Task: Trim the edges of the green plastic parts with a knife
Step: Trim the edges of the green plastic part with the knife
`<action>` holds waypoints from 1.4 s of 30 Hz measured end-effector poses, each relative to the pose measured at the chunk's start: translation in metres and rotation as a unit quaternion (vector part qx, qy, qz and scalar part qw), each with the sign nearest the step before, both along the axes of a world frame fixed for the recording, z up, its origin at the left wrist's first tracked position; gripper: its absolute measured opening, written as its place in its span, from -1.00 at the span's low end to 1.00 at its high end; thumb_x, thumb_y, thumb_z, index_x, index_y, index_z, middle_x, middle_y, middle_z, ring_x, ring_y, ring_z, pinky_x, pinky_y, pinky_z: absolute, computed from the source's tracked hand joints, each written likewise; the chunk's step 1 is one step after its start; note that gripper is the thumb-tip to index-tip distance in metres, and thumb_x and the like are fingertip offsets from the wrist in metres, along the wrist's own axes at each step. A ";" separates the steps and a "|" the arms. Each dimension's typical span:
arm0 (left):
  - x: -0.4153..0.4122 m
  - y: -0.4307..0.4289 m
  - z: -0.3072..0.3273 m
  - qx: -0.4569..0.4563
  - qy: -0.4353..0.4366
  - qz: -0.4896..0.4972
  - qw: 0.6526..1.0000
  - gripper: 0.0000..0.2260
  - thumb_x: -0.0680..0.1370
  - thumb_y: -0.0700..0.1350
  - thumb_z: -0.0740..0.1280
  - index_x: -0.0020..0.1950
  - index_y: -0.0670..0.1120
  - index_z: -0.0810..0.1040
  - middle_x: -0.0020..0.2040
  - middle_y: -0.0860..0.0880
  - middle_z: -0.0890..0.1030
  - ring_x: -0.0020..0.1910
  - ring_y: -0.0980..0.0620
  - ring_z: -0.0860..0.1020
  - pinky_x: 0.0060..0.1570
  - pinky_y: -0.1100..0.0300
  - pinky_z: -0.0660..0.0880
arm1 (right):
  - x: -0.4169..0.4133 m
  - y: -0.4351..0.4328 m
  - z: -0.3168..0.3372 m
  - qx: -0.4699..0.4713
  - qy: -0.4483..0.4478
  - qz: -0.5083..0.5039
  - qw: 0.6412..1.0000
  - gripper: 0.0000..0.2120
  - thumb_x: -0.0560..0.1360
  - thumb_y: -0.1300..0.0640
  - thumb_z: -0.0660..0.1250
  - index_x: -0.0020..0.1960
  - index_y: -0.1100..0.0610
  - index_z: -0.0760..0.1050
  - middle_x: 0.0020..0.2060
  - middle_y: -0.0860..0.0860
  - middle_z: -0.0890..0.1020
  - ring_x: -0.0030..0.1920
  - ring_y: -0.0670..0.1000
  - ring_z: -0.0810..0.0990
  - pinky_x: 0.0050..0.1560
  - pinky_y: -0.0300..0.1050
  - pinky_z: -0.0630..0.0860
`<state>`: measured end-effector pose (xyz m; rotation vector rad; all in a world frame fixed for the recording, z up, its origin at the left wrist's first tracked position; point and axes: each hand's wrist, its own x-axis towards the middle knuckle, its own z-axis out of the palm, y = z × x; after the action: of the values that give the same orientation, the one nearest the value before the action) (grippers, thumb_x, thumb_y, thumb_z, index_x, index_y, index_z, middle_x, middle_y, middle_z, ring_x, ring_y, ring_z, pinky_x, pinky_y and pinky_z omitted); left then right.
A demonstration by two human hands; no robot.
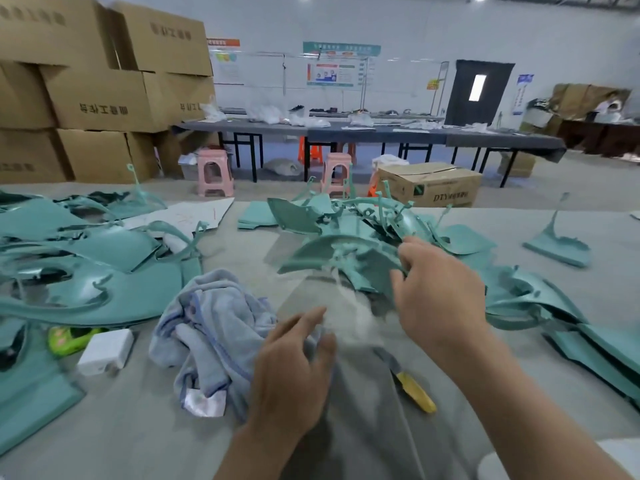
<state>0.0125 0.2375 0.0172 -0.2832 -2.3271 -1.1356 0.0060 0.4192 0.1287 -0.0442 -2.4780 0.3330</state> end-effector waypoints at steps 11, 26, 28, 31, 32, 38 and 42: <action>-0.008 0.001 -0.013 -0.018 -0.073 0.023 0.997 -0.67 0.61 0.15 0.25 0.32 0.10 0.60 0.14 0.17 0.69 0.14 0.21 0.60 0.08 0.35 0.41 | 0.025 0.047 -0.007 -0.288 -0.043 0.093 0.952 -0.63 0.38 0.16 0.54 -0.43 0.15 0.38 0.19 -0.17 0.67 0.25 -0.13 0.57 0.19 -0.12 0.31; -0.003 -0.025 0.033 0.686 -0.380 -0.186 0.591 -0.47 0.62 0.17 0.26 -0.09 -0.32 0.65 -0.16 -0.21 0.67 -0.44 -0.07 0.66 -0.56 0.18 0.58 | 0.052 0.009 -0.082 -0.044 0.195 0.358 0.912 -0.76 0.63 -0.02 0.36 -0.17 0.02 0.48 0.02 -0.19 0.67 0.16 -0.05 0.57 0.22 -0.04 0.44; 0.003 -0.040 0.038 0.651 -0.404 -0.245 0.595 -0.66 0.38 0.00 0.58 -0.28 -0.24 0.57 -0.35 -0.15 0.59 -0.55 -0.05 0.60 -0.59 0.16 0.56 | 0.051 0.007 -0.087 -0.021 0.167 0.342 0.925 -0.82 0.58 0.03 0.42 -0.17 0.06 0.55 0.03 -0.18 0.68 0.18 -0.04 0.57 0.24 -0.01 0.44; 0.006 -0.054 0.036 0.477 -0.409 -0.266 0.731 -0.74 0.28 -0.21 0.63 -0.13 -0.26 0.68 -0.06 -0.27 0.65 -0.23 -0.13 0.65 -0.09 0.01 0.66 | 0.045 0.011 -0.095 -0.010 0.018 0.233 0.972 -0.77 0.42 0.13 0.48 0.07 -0.01 0.66 0.13 -0.18 0.67 0.28 -0.02 0.51 0.34 -0.01 0.40; 0.006 -0.053 0.034 0.446 -0.410 -0.274 0.747 -0.64 0.30 -0.26 0.58 0.08 -0.25 0.68 0.09 -0.29 0.66 -0.12 -0.15 0.65 0.04 -0.02 0.63 | 0.045 0.012 -0.097 -0.033 -0.032 0.207 0.977 -0.69 0.43 0.16 0.47 0.16 -0.03 0.65 0.17 -0.16 0.66 0.33 -0.01 0.47 0.39 -0.04 0.36; 0.003 -0.039 0.033 0.453 -0.408 -0.178 0.773 -0.60 0.54 -0.42 0.25 0.29 -0.09 0.58 0.05 -0.23 0.71 -0.21 -0.11 0.70 -0.30 0.10 0.67 | 0.049 0.017 -0.090 -0.138 -0.034 -0.021 0.990 -0.86 0.57 -0.05 0.34 -0.06 -0.02 0.61 -0.23 -0.07 0.69 -0.15 0.08 0.65 -0.19 -0.10 0.41; -0.001 -0.043 0.029 0.412 -0.434 -0.144 0.788 -0.60 0.52 -0.39 0.20 0.24 -0.10 0.65 0.09 -0.21 0.71 -0.15 -0.10 0.70 -0.36 0.14 0.63 | 0.051 0.025 -0.088 -0.050 -0.178 -0.037 0.982 -0.50 0.56 -0.32 0.22 -0.32 0.05 0.48 -0.45 -0.07 0.52 -0.37 0.00 0.50 -0.29 -0.09 0.36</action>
<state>0.0116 0.1946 0.0458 0.3016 -2.1612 -2.7466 0.0569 0.4444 0.0412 -0.2592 -2.8012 0.4506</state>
